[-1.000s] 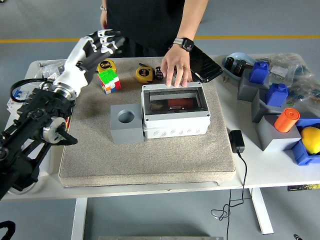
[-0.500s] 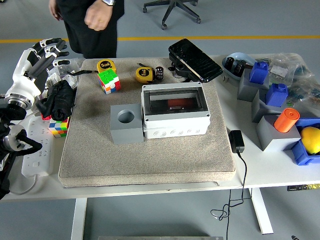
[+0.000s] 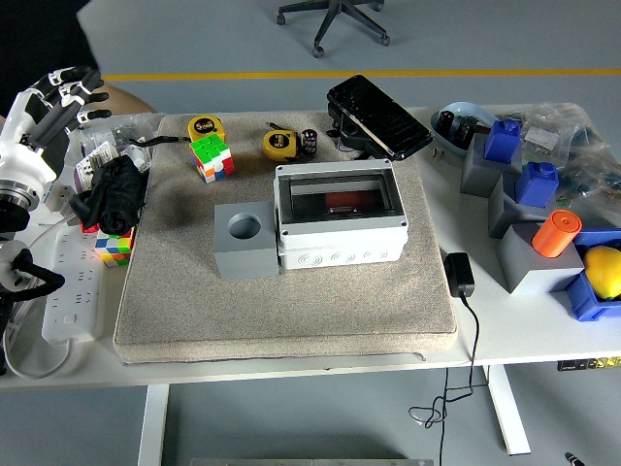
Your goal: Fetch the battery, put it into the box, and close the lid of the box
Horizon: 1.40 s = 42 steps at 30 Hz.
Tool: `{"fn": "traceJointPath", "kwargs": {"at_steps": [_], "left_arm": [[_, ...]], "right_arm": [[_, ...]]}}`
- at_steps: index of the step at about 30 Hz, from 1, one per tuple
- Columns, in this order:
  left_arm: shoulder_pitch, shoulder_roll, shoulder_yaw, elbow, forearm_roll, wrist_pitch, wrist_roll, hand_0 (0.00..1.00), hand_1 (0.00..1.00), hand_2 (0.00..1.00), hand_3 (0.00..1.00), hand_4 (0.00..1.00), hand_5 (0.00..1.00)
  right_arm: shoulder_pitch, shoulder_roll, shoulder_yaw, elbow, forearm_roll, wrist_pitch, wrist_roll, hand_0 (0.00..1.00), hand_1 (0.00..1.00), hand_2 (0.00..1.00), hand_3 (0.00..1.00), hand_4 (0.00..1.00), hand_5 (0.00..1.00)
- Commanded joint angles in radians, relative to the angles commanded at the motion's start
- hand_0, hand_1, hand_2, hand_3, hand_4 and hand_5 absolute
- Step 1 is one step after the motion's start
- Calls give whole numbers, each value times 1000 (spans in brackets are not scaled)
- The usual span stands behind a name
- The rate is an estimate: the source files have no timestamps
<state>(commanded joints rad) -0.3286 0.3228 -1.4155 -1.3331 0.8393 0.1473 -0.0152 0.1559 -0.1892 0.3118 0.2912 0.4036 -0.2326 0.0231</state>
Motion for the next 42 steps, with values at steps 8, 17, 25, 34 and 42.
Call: {"fn": "traceJointPath", "kwargs": {"at_steps": [8, 17, 25, 34, 42], "left_arm": [[4, 1, 0, 1, 8, -9, 12, 428, 549, 559, 578, 927, 306], [14, 8, -1, 9, 10, -14, 19, 430, 547, 559, 577, 927, 305], [2, -3, 6, 11, 10, -15, 26, 430, 548, 559, 576, 927, 305], [4, -5, 37, 5, 6, -15, 34, 428, 548, 559, 576, 927, 307], [-3, -10, 57, 5, 3, -14, 35, 428, 548, 559, 576, 929, 311]], "right_arm": [[-1, 2, 7, 1, -5, 0, 0, 662, 636, 635, 533, 874, 439], [-5, 7, 25, 1, -12, -2, 14, 661, 636, 637, 535, 875, 440], [-18, 12, 22, -2, -2, 13, 13, 661, 636, 638, 534, 875, 442], [-8, 8, 41, 2, -17, 3, 7, 659, 636, 639, 534, 875, 442], [-7, 13, 37, 1, -13, 8, 11, 659, 635, 639, 534, 875, 442]]}}
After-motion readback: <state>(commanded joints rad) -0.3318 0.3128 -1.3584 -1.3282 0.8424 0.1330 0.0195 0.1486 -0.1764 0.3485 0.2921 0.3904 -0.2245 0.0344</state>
